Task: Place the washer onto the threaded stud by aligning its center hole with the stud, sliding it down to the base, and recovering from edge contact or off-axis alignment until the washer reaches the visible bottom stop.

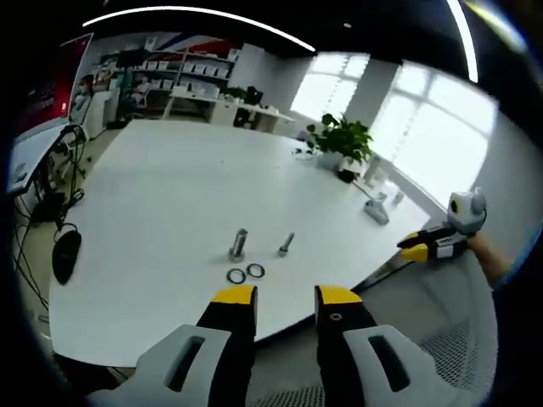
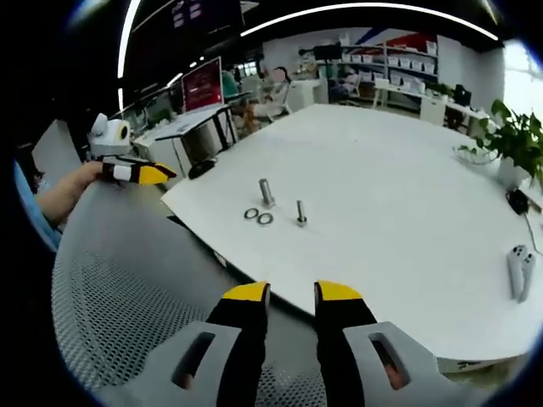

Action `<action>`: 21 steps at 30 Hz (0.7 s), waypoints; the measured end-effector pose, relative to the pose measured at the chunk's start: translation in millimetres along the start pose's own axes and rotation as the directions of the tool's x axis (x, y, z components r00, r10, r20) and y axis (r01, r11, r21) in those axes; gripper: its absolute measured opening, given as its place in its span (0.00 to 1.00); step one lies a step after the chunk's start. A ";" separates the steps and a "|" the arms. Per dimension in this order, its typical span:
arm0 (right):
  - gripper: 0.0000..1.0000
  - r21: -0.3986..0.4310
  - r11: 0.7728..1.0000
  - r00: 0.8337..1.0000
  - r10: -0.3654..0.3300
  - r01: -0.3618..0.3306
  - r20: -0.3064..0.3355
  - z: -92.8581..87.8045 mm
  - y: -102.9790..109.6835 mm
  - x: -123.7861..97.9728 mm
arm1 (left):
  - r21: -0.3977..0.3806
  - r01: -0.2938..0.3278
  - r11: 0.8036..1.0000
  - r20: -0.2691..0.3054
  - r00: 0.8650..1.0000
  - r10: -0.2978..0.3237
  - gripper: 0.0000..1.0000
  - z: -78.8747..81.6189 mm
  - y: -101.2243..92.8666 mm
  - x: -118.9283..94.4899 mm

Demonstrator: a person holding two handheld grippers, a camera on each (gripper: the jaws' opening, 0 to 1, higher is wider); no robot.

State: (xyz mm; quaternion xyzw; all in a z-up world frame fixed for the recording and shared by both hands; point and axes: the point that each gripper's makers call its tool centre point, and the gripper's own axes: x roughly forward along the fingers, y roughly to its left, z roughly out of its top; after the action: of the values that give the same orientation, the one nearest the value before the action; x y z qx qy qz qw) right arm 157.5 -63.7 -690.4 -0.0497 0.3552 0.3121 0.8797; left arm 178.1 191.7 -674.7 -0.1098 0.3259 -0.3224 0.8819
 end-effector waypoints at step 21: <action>0.23 0.000 0.999 0.999 0.040 -0.040 -0.020 -2.6 4.9 2.1 | 0.587 0.293 0.755 -0.576 0.806 0.134 0.25 -26.2 56.5 100.4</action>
State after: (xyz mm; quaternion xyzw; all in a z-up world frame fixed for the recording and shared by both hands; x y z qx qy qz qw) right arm 154.3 -59.5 -693.0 -0.0458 0.3649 0.3291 0.8697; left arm 247.5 171.2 -768.2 0.2937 0.4430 -0.4719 0.7034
